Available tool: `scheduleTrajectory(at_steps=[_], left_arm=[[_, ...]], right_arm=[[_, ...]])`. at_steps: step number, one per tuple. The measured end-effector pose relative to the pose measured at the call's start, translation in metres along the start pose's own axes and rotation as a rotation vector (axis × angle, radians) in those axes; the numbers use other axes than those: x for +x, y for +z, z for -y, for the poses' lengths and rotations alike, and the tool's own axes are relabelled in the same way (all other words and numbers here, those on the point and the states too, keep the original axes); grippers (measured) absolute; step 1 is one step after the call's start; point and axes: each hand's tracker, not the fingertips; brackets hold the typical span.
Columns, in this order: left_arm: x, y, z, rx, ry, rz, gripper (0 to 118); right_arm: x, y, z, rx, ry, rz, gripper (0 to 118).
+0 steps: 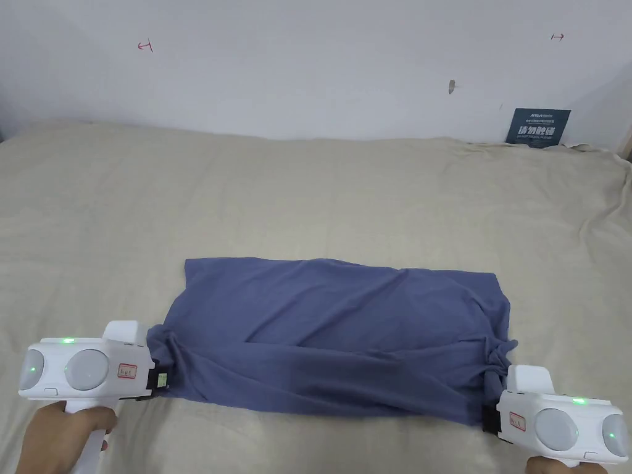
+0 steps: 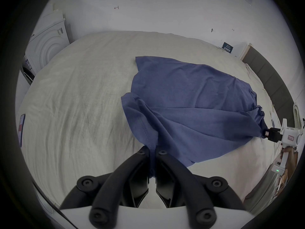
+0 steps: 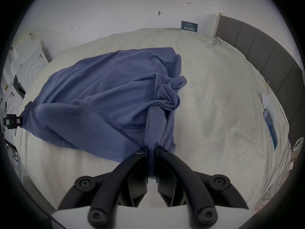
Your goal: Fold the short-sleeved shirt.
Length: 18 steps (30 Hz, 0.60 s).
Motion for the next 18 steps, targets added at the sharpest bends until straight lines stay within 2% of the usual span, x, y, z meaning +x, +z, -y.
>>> scheduleTrajectory(at_steps=[11,18], left_arm=[[-0.014,0.024,0.023,0.027,0.029,-0.001,4],[-0.024,0.051,0.068,0.003,0.028,0.021,4]], right_arm=[[0.024,0.082,0.008,0.127,-0.033,-0.081,6],[0.045,0.127,0.042,0.138,-0.062,-0.127,6]])
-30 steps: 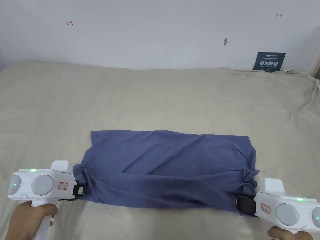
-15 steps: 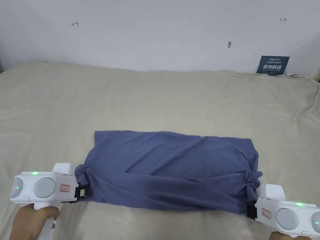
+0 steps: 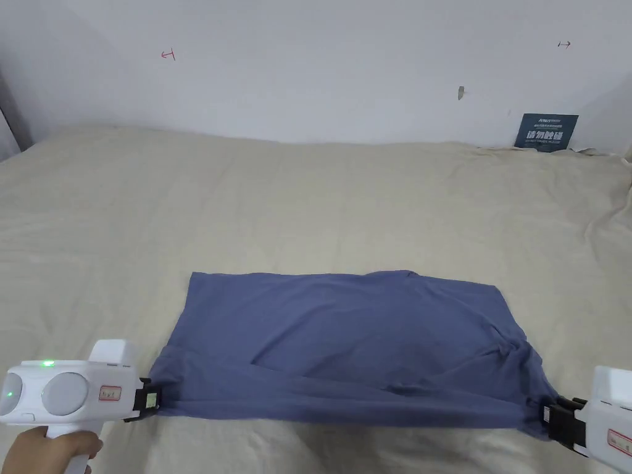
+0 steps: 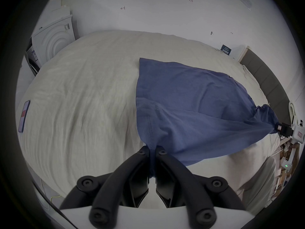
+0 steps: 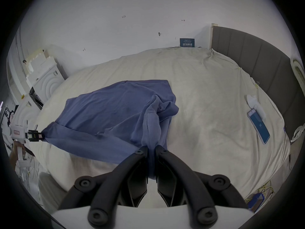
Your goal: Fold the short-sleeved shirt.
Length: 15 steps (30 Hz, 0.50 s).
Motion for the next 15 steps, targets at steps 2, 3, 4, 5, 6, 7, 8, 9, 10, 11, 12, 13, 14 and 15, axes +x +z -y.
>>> scheduleTrajectory(at_steps=[2,3,4,5,6,7,8,9,10,11,12,13,14,15], left_arm=[[0.001,0.006,0.016,-0.009,-0.007,0.001,4],[0.002,0.01,0.025,-0.016,-0.008,-0.001,4],[0.003,0.012,0.034,-0.025,-0.009,-0.003,4],[0.002,0.013,0.042,-0.031,-0.009,-0.005,4],[0.002,0.015,0.05,-0.038,-0.006,-0.009,4],[0.001,0.015,0.056,-0.049,-0.003,-0.014,4],[0.0,0.014,0.062,-0.063,0.001,-0.016,4],[0.0,0.013,0.069,-0.07,0.003,-0.018,4],[0.0,0.011,0.073,-0.075,0.007,-0.021,4],[-0.001,0.008,0.077,-0.087,0.012,-0.024,4],[-0.001,0.004,0.08,-0.097,0.015,-0.027,4],[-0.001,0.0,0.082,-0.106,0.015,-0.033,4],[0.001,-0.005,0.084,-0.119,0.011,-0.048,4],[0.002,-0.009,0.085,-0.129,0.011,-0.052,4]], right_arm=[[0.001,0.009,0.013,-0.01,-0.006,-0.003,6],[-0.004,0.014,0.02,-0.019,-0.006,0.001,6],[-0.004,0.018,0.027,-0.026,-0.009,0.005,6],[-0.004,0.02,0.034,-0.032,-0.014,0.007,6],[-0.004,0.022,0.041,-0.042,-0.019,0.009,6],[-0.005,0.022,0.047,-0.053,-0.019,0.011,6],[-0.005,0.02,0.054,-0.07,-0.02,0.017,6],[-0.005,0.017,0.061,-0.091,-0.017,0.029,6],[-0.005,0.013,0.067,-0.106,-0.013,0.037,6],[-0.004,0.006,0.071,-0.13,-0.011,0.046,6],[-0.003,-0.001,0.076,-0.148,-0.013,0.058,6],[-0.003,-0.008,0.079,-0.169,-0.017,0.068,6],[0.0,-0.018,0.083,-0.197,-0.013,0.079,6],[0.004,-0.027,0.086,-0.214,-0.012,0.091,6]])
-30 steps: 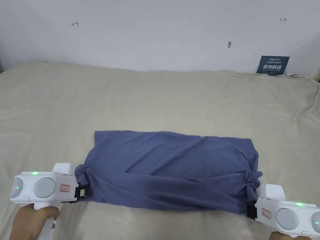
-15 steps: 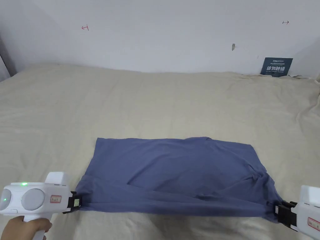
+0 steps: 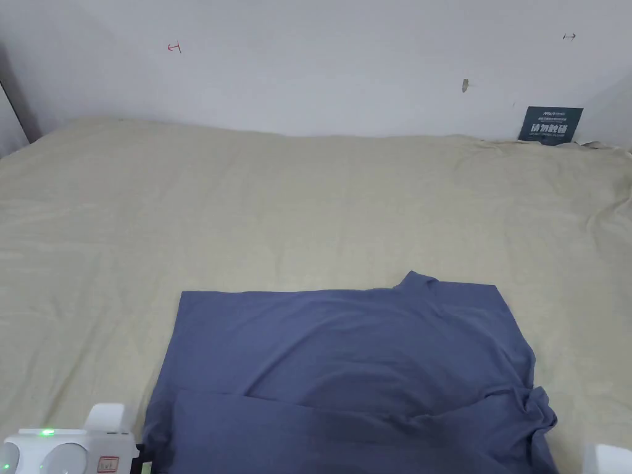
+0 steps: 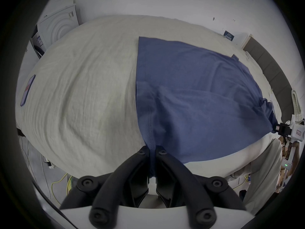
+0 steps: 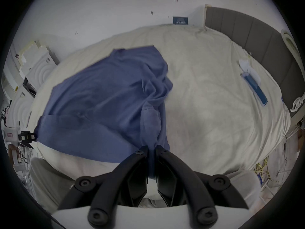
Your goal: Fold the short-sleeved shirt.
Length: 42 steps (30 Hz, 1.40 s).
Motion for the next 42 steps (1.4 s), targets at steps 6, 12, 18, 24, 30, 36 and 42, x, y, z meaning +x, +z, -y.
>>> scheduleTrajectory(at_steps=[6,12,18,24,30,36,42], left_arm=[[0.005,-0.001,0.0,-0.009,0.017,-0.032,35],[0.011,0.016,-0.002,0.028,-0.008,-0.096,110],[0.02,0.051,-0.026,0.164,0.001,-0.061,110],[0.037,0.08,-0.071,0.325,-0.047,-0.078,109],[0.053,0.081,-0.121,0.469,-0.088,-0.082,45],[0.052,0.05,-0.173,0.467,-0.075,-0.021,0],[0.042,-0.009,-0.229,0.387,-0.049,-0.014,0]], right_arm=[[0.001,-0.008,0.0,-0.015,-0.014,0.012,17],[-0.004,0.022,-0.014,0.082,0.0,0.029,73],[-0.021,0.066,-0.048,0.263,0.031,0.015,74],[-0.041,0.093,-0.087,0.418,0.086,0.012,78],[-0.057,0.099,-0.123,0.516,0.124,-0.006,45],[-0.079,0.089,-0.156,0.559,0.129,-0.029,1],[-0.089,0.064,-0.185,0.561,0.122,-0.024,1]])
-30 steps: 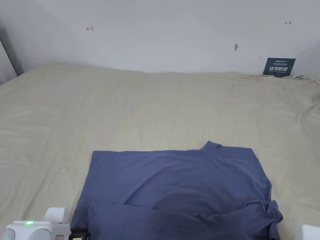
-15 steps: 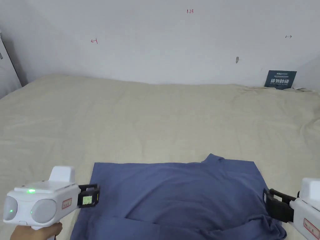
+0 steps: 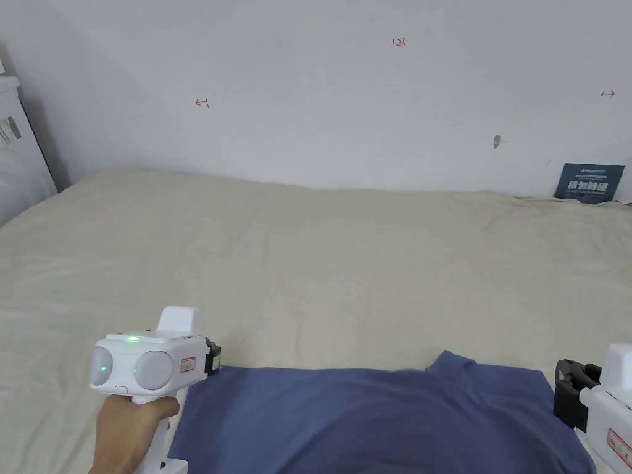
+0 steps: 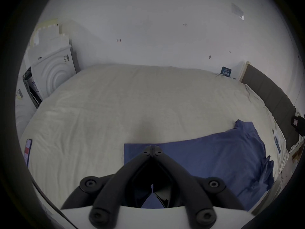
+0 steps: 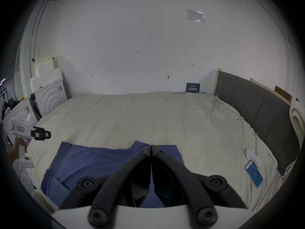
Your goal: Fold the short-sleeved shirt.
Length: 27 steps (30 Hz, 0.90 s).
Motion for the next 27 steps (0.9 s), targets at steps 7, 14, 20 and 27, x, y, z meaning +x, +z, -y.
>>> scheduleTrajectory(at_steps=[7,14,20,27], left_arm=[[-0.023,-0.078,-0.017,-0.142,0.028,-0.001,0],[-0.041,-0.135,-0.017,-0.317,0.061,-0.061,102],[-0.04,-0.147,-0.01,-0.35,0.029,-0.06,78],[-0.03,-0.136,-0.013,-0.33,-0.031,-0.028,7]], right_arm=[[-0.001,-0.041,0.0,-0.038,0.0,0.014,1],[0.005,-0.073,0.007,-0.082,-0.018,0.026,1],[0.011,-0.089,0.013,-0.111,-0.021,0.03,1],[0.018,-0.102,0.016,-0.142,-0.042,0.026,1]])
